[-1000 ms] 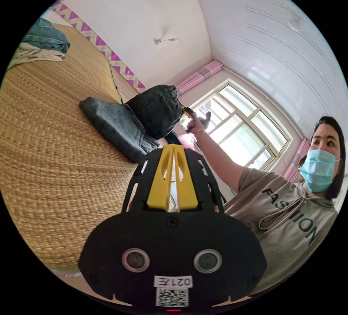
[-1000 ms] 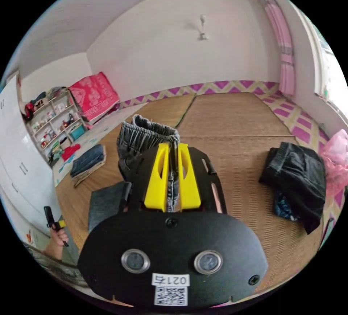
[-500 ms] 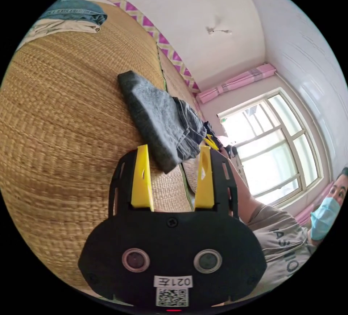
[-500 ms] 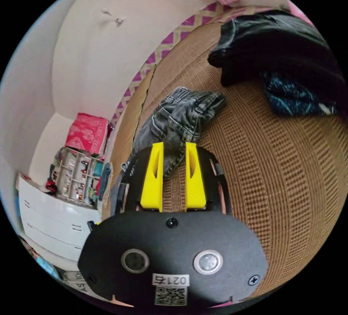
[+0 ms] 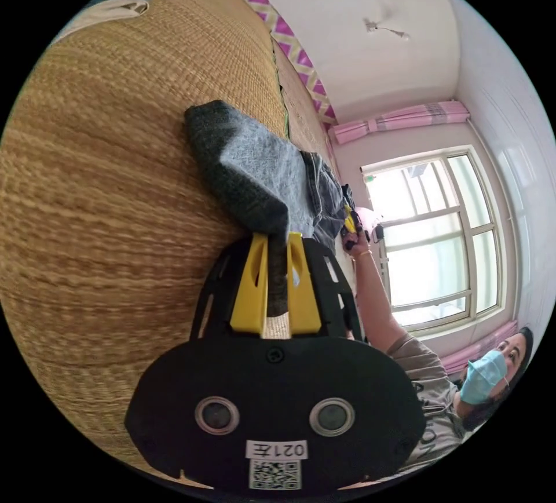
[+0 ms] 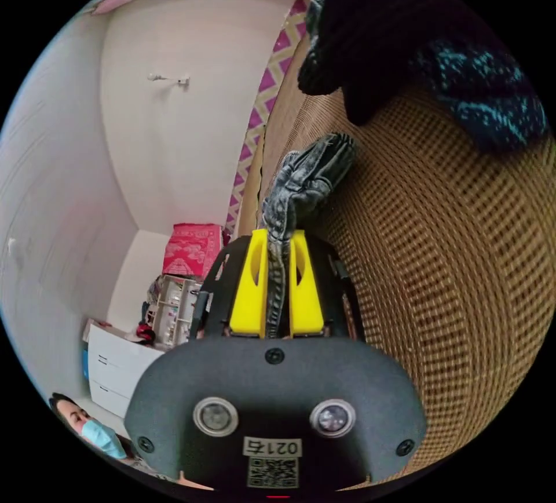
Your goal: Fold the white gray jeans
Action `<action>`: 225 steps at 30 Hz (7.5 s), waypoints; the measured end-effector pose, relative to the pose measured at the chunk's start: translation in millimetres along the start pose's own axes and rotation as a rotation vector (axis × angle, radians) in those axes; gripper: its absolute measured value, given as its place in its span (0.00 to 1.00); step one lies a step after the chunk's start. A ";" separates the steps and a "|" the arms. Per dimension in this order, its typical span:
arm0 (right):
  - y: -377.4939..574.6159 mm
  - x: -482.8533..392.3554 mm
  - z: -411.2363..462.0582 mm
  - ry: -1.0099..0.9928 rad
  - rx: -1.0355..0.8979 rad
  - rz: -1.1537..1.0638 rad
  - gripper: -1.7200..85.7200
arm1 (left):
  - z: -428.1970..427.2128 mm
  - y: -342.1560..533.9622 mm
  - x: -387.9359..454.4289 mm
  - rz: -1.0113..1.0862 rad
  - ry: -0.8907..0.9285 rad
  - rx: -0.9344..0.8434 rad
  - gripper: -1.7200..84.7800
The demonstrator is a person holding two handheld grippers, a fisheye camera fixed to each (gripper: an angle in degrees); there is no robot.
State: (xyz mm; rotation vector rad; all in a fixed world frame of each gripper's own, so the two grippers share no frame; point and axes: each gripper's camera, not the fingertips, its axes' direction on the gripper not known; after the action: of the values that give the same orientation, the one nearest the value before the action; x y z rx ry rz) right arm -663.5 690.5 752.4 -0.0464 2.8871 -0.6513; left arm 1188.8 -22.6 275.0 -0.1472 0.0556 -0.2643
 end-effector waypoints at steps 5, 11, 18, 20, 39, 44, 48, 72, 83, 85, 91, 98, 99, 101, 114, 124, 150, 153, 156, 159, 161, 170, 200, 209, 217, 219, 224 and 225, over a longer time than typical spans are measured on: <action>50.6 -9.4 -61.6 -0.002 -0.069 -0.142 0.08 | -17.8 -36.3 -2.9 0.073 -0.050 -0.022 0.07; 125.0 74.3 -134.0 -0.024 -0.104 -0.004 0.09 | 1.7 -53.3 -9.8 0.079 -0.034 -0.030 0.08; 217.4 95.3 -178.2 -0.232 -0.088 -0.057 0.05 | -65.9 12.4 -63.4 0.002 0.147 0.134 0.09; 235.4 92.2 -180.1 -0.195 -0.099 -0.102 0.03 | -80.8 30.0 -76.0 -0.034 0.223 0.133 0.09; 274.7 143.4 -124.7 -0.319 -0.369 0.401 0.01 | -144.3 130.2 -160.4 -0.567 0.531 0.108 0.01; 282.7 143.5 -123.4 -0.302 -0.330 0.429 0.01 | -150.5 134.0 -163.5 -0.568 0.533 0.108 0.01; 292.0 143.5 -124.1 -0.313 -0.320 0.418 0.01 | -154.5 138.0 -165.3 -0.570 0.532 0.108 0.01; 330.9 142.0 -123.8 -0.320 -0.320 0.421 0.01 | -161.6 160.0 -167.7 -0.574 0.534 0.108 0.01; 334.2 140.7 -123.3 -0.320 -0.320 0.422 0.01 | -161.5 163.7 -168.4 -0.575 0.535 0.108 0.01; 333.5 140.5 -123.3 -0.320 -0.320 0.422 0.01 | -161.5 163.7 -168.6 -0.575 0.535 0.108 0.01; 329.4 140.1 -123.3 -0.320 -0.320 0.421 0.01 | -161.7 162.6 -169.8 -0.575 0.535 0.109 0.01; 321.2 139.7 -123.4 -0.320 -0.320 0.421 0.01 | -162.7 158.7 -171.9 -0.574 0.535 0.109 0.01; 319.3 139.7 -123.4 -0.320 -0.320 0.421 0.01 | -162.9 157.8 -172.3 -0.574 0.535 0.109 0.01; 316.3 139.6 -123.4 -0.320 -0.319 0.421 0.01 | -163.3 156.2 -173.0 -0.574 0.534 0.110 0.01; 287.6 137.1 -122.8 -0.319 -0.319 0.418 0.01 | -167.9 141.1 -178.5 -0.572 0.533 0.111 0.01; 260.9 131.3 -120.1 -0.317 -0.318 0.416 0.01 | -172.2 127.7 -182.2 -0.569 0.532 0.112 0.01; 208.2 83.6 -90.2 -0.303 -0.237 0.429 0.01 | -178.1 114.5 -168.9 -0.514 0.501 0.216 0.01; 206.5 73.2 -82.6 -0.307 -0.215 0.428 0.01 | -175.5 116.6 -160.2 -0.466 0.471 0.217 0.01; 206.8 56.2 -73.4 -0.395 -0.202 0.352 0.01 | -168.2 115.9 -148.2 -0.363 0.552 0.208 0.01; 213.1 12.4 -67.9 -0.461 -0.171 0.107 0.01 | -157.3 110.4 -131.3 -0.258 0.581 0.170 0.01; 220.5 -35.5 -61.3 -0.318 -0.188 -0.132 0.01 | -156.7 110.6 -114.4 -0.165 0.448 0.181 0.01; 241.2 -209.7 73.9 0.193 -0.398 -0.590 0.09 | -138.0 128.3 -68.5 0.136 0.616 0.169 0.01; 368.5 -302.9 17.9 0.464 -0.143 -0.793 0.11 | 297.2 57.3 297.3 1.011 -0.720 -0.300 0.16; 368.6 -280.0 -17.1 0.368 -0.130 -0.703 0.10 | 263.8 -18.4 252.8 0.687 -0.369 -0.256 0.08; 361.8 -267.0 -46.8 0.326 -0.112 -0.664 0.09 | 237.5 -59.8 190.1 0.531 -0.125 -0.259 0.04; 360.4 -264.6 -51.7 0.322 -0.107 -0.663 0.08 | 241.6 -55.0 200.0 0.634 -0.199 -0.273 0.07; 352.7 -252.5 -59.6 0.316 -0.124 -0.644 0.08 | 256.7 -43.9 225.4 0.804 -0.441 -0.289 0.07; 350.4 -248.8 -61.6 0.312 -0.127 -0.637 0.08 | 259.2 -45.0 226.9 0.801 -0.481 -0.289 0.07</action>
State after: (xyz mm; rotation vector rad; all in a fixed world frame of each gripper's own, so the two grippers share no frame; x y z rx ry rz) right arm -426.9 1050.6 699.1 -0.9959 3.2024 -0.6036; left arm 1415.2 -89.8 529.8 -0.4555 -0.3236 0.5858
